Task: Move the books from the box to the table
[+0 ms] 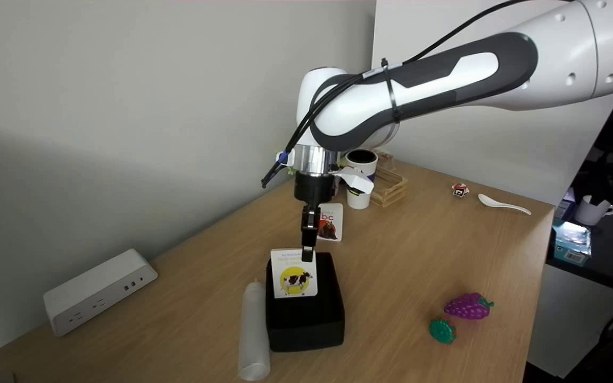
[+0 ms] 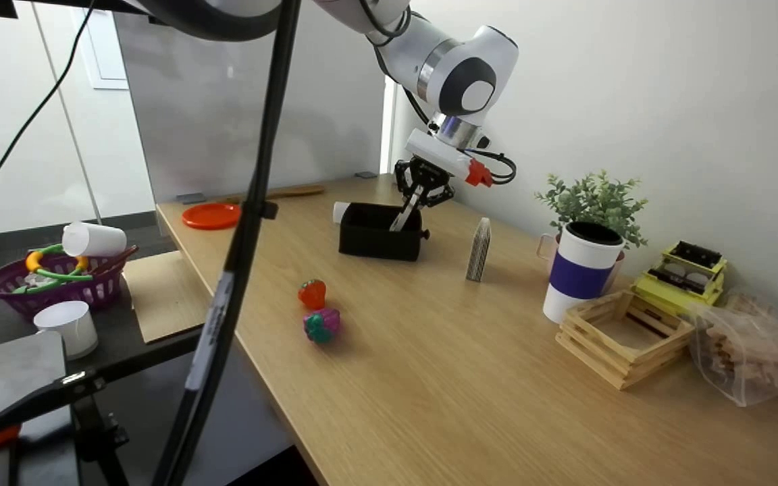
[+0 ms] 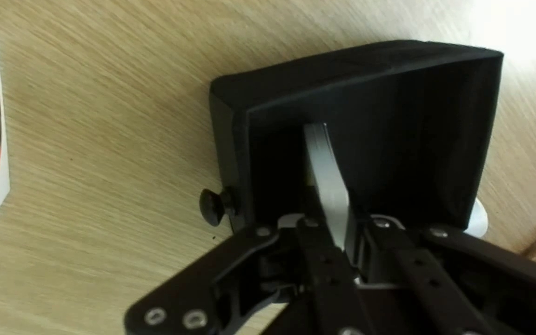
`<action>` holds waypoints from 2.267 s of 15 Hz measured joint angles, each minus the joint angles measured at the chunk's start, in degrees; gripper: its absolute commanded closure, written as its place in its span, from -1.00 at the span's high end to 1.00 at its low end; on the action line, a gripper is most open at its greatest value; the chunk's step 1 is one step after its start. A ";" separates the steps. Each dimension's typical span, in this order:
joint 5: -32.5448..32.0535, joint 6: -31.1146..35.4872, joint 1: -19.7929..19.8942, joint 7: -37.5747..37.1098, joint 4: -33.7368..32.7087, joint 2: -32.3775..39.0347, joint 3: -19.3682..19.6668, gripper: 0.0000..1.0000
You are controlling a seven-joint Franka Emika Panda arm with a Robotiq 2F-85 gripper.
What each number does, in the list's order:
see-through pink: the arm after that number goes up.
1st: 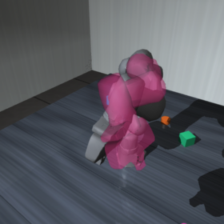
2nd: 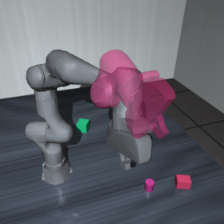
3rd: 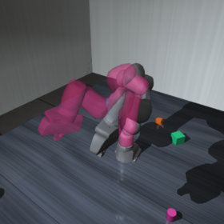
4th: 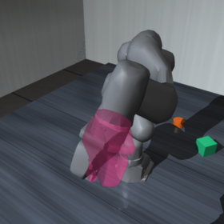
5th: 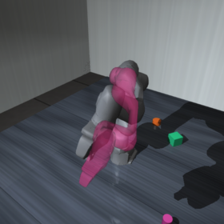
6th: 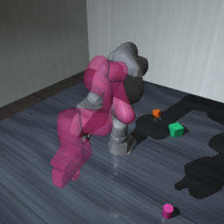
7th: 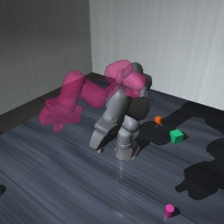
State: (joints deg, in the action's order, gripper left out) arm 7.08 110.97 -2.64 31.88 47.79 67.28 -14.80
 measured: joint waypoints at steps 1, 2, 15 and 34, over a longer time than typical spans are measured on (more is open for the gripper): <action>-0.03 0.20 -0.11 -0.03 0.00 -0.07 0.00 -0.93; -0.06 0.61 -0.27 -0.11 0.01 -0.18 0.01 -0.93; -1.45 15.89 -1.86 -10.54 11.29 -9.88 3.76 -0.93; -7.11 27.56 -1.96 -26.64 48.73 -33.72 9.74 -0.93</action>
State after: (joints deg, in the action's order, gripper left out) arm -0.04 138.53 -4.61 5.24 96.52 33.57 -5.06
